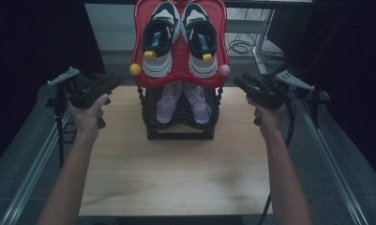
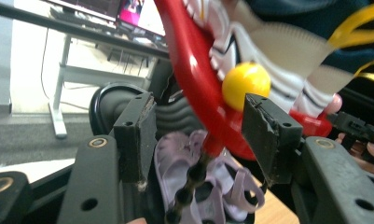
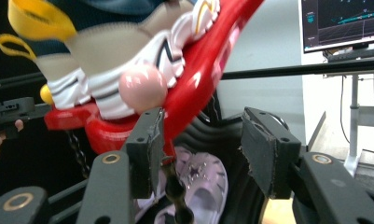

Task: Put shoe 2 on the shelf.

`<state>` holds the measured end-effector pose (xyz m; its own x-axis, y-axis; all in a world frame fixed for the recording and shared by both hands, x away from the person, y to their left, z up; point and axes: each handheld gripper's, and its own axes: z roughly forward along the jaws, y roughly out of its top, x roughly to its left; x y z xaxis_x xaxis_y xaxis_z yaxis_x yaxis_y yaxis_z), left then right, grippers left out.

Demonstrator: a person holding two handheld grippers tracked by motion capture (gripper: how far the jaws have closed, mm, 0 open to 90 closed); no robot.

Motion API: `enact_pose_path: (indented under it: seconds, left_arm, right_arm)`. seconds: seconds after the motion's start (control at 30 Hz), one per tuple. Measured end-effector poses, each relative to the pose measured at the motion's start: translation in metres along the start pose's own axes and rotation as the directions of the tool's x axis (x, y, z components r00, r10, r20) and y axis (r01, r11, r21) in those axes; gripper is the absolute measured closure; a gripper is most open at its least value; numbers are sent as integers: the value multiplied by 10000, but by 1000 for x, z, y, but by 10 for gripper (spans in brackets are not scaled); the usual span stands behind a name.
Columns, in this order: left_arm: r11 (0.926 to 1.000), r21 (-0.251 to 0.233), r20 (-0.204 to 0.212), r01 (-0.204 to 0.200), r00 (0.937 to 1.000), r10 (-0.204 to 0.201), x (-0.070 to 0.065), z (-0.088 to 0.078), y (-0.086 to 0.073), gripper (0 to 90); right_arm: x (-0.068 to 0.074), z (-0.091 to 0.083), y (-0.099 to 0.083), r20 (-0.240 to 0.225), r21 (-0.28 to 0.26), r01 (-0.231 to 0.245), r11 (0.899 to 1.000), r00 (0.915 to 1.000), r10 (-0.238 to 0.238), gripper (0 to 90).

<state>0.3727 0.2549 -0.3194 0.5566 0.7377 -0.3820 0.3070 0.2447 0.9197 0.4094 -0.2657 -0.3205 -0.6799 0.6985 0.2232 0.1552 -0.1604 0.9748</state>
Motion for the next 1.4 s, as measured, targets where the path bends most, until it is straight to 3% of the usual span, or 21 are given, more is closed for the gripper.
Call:
enact_pose_path:
  seconds: [0.23, 0.43, 0.93, 1.13, 1.4]
  left_arm:
    - [9994, 332, -159, -64, 9998, 69, 4, -8, -23, 448]
    - [9987, 482, -297, 173, 9994, -159, 13, -20, -47, 448]
    - [9895, 1389, -397, 410, 9986, -358, 20, -19, -111, 440]
    - [9824, 1787, -456, 548, 9978, -474, 24, -20, -135, 440]
    - [9667, 2544, -800, 268, 9968, -66, 28, -18, -162, 451]
  right_arm:
    - [-4, -5, -22, 81, 358, 51, 9993, 10000, -54, 491]
    - [-5, -9, -42, 89, 722, -78, 9974, 9999, 72, 486]
    - [-9, -14, -108, 213, 1778, -459, 9830, 9989, 428, 466]
    - [-9, -18, -136, 364, 2212, -552, 9737, 9982, 483, 463]
    - [-8, -21, -164, 556, 2771, -596, 9590, 9974, 459, 453]
